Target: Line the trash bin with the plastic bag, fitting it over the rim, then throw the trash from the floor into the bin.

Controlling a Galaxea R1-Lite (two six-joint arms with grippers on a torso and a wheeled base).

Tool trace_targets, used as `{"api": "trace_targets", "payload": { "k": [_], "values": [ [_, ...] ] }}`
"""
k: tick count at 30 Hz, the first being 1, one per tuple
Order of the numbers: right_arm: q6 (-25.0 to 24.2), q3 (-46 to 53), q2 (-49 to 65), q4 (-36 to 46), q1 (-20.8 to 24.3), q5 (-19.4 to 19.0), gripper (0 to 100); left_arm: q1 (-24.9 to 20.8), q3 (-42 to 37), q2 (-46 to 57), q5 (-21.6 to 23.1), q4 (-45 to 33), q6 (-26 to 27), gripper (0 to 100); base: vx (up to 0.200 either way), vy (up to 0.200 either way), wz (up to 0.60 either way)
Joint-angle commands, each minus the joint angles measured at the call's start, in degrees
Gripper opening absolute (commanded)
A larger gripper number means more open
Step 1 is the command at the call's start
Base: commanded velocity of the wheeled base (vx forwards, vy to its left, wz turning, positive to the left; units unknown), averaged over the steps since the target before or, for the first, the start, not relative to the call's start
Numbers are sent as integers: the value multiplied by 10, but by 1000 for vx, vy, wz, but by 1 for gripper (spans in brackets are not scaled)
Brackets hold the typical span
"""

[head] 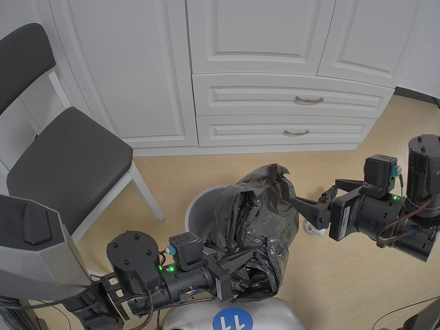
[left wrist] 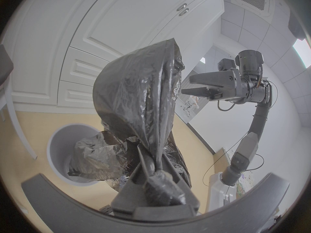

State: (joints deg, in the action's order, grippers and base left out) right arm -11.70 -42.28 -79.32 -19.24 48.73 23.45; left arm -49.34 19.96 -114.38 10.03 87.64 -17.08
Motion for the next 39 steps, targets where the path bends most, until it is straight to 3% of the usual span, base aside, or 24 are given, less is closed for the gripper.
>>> {"api": "trace_targets", "payload": {
  "k": [1,4,9,21,22,29,33,39],
  "values": [
    [0,0,14,0,-6,0,100,19,-14,-1,3,2,2,0,0,0,0],
    [1,0,15,0,-8,0,100,32,-14,-6,10,2,2,0,0,0,0],
    [1,1,15,-1,-12,0,100,75,-17,-24,64,3,3,0,0,0,0],
    [1,1,20,-3,-14,-4,100,87,-15,-35,67,3,3,0,0,0,0],
    [1,1,20,-3,-16,-5,0,88,-15,-35,67,3,4,0,0,0,0],
    [4,-2,7,-5,-36,-10,0,100,-19,-28,68,3,5,0,0,0,0],
    [4,-5,-19,-6,-64,-26,0,125,-36,-21,88,2,43,0,0,0,0],
    [5,-5,-23,-7,-72,-30,0,166,-52,-8,94,2,70,0,0,0,0]
  ]
}}
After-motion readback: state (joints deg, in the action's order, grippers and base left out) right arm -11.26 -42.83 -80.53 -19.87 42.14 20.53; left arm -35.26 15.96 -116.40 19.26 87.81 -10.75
